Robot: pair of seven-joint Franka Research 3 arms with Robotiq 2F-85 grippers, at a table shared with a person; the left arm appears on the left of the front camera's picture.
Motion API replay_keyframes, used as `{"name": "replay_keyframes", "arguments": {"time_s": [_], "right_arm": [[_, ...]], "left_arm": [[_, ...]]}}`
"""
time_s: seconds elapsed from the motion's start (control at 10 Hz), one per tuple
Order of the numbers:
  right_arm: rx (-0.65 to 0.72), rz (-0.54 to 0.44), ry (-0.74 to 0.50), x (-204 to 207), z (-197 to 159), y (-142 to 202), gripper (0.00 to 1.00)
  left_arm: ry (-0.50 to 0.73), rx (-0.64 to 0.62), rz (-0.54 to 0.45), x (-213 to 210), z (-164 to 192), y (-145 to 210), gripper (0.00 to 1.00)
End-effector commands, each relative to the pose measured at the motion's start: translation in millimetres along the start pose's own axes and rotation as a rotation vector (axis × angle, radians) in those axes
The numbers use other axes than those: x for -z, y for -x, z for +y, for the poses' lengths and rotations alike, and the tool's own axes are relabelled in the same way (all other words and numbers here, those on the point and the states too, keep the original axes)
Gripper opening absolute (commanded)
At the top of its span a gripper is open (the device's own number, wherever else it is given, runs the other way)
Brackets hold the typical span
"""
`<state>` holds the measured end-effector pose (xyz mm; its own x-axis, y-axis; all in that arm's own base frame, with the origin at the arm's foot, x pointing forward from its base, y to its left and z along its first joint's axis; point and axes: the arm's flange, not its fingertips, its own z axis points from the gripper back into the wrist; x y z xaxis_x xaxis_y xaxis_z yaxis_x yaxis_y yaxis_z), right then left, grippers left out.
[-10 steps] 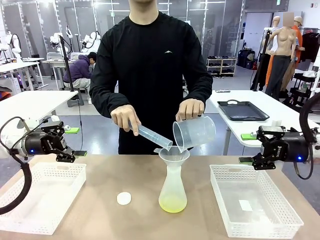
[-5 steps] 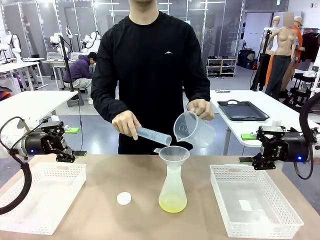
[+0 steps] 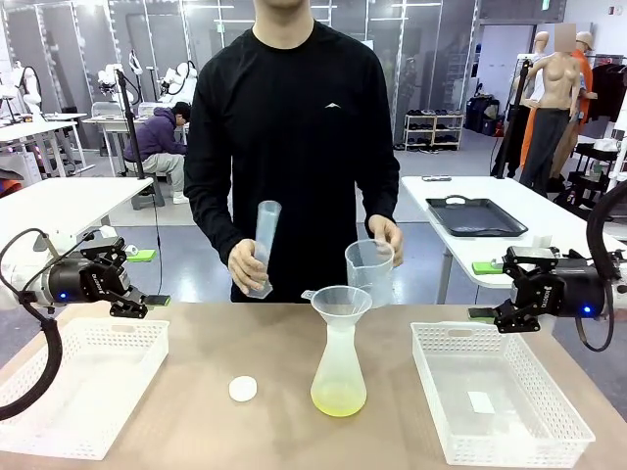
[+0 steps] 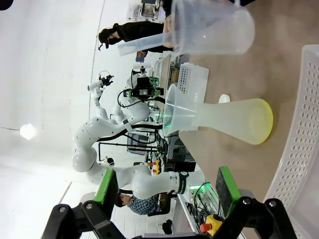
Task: Prepare the solutions needed for the experiment.
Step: Once the solution is in the Big flask , pick up the Plastic Funnel and place it back into the right Organizing basket.
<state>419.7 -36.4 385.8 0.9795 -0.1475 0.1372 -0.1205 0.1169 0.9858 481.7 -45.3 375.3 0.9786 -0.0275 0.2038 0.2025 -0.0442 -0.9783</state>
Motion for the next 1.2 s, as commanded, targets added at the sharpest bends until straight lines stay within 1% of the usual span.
{"name": "replay_keyframes", "arguments": {"time_s": [0.0,0.7,0.8,0.9,1.1], "right_arm": [[0.006,0.007,0.004,0,0,0,1.0],[0.0,0.0,0.0,0,0,0,1.0],[-0.016,-0.025,0.068,2,6,2,1.0],[-0.029,-0.024,0.116,6,13,7,1.0],[-0.095,-0.055,0.242,11,31,18,1.0]], "left_arm": [[0.012,0.004,0.004,0,-2,1,1.0],[0.012,0.004,0.004,0,-2,1,1.0],[0.012,0.004,0.004,0,-2,1,1.0],[0.012,0.004,0.004,0,-2,1,1.0],[0.012,0.004,0.004,0,-2,1,1.0]]}}
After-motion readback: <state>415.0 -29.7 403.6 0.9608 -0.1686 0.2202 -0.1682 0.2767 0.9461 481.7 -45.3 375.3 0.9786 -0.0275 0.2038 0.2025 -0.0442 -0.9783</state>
